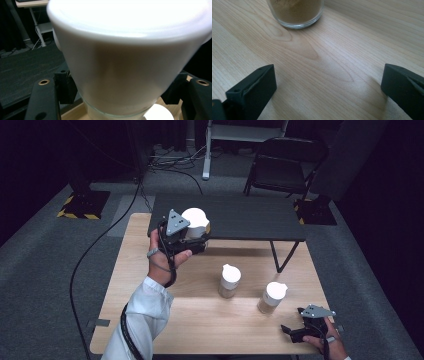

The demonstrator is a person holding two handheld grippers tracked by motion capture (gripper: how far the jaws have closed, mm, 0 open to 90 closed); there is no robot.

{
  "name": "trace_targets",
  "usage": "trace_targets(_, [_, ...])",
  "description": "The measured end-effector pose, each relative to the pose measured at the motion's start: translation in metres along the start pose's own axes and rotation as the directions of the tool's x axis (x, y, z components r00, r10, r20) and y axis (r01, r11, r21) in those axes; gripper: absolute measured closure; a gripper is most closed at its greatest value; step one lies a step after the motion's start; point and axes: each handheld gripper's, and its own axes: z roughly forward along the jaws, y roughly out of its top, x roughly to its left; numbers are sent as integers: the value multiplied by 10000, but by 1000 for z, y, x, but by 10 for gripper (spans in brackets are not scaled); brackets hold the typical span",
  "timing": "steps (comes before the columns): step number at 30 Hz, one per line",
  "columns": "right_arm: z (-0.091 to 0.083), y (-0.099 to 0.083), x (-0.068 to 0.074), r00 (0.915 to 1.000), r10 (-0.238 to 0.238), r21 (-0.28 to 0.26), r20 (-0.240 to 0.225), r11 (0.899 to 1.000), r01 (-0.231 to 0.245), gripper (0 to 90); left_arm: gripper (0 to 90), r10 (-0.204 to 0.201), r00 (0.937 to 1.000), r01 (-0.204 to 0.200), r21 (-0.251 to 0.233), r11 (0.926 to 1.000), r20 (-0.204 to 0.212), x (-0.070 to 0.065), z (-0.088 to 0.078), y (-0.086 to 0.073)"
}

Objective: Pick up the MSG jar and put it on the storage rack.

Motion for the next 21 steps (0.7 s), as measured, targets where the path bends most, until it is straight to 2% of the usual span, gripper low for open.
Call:
trace_targets(9, [0, 0, 0, 10000, 0, -1, 0, 10000, 0, 0, 304, 75, 9996, -75, 0, 10000, -271, 2, 8, 17])
trace_targets(16, [0, 0, 0, 10000, 1, 0, -1, 10000, -1, 0, 304, 52, 9985, -41, 195, 9998, -551, 5, 19, 29])
trace_targets(21, [0, 0, 0, 10000, 3, -1, 0, 10000, -3, 0, 304, -149, 9977, 166, 249, 9996, -659, 13, 28, 32])
